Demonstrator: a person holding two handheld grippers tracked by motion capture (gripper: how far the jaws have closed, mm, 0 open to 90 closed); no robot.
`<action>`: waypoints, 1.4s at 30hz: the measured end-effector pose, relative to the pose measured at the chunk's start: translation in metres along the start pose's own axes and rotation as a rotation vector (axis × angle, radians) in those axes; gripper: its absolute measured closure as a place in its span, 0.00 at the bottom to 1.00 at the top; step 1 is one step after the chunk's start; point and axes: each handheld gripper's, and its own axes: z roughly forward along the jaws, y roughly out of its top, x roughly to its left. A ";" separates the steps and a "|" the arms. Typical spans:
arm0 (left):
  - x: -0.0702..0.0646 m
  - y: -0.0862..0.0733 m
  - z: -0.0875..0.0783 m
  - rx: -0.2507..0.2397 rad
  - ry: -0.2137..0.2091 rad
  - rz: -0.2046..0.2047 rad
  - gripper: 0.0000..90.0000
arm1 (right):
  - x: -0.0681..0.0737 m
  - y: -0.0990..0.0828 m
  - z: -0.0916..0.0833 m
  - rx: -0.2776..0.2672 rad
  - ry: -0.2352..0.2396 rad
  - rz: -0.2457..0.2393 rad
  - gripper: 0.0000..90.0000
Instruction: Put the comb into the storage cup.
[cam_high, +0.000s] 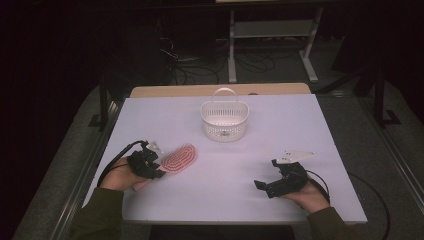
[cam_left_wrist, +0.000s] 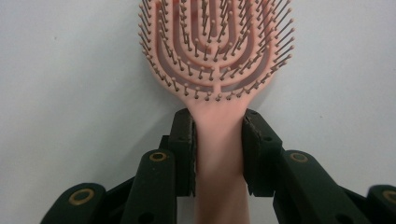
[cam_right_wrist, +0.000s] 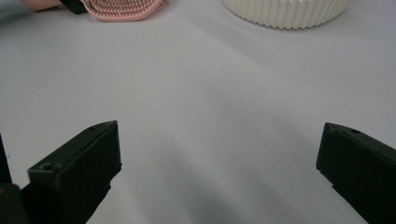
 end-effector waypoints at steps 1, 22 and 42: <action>0.000 0.000 0.000 0.001 0.001 -0.002 0.77 | 0.000 0.000 0.000 0.000 0.000 -0.002 0.00; 0.001 -0.002 -0.007 -0.066 -0.033 -0.007 0.78 | 0.000 0.000 0.000 0.001 0.001 -0.001 0.00; -0.010 0.011 -0.026 -0.264 -0.084 -0.009 0.78 | -0.001 -0.001 -0.001 -0.005 0.001 -0.003 0.00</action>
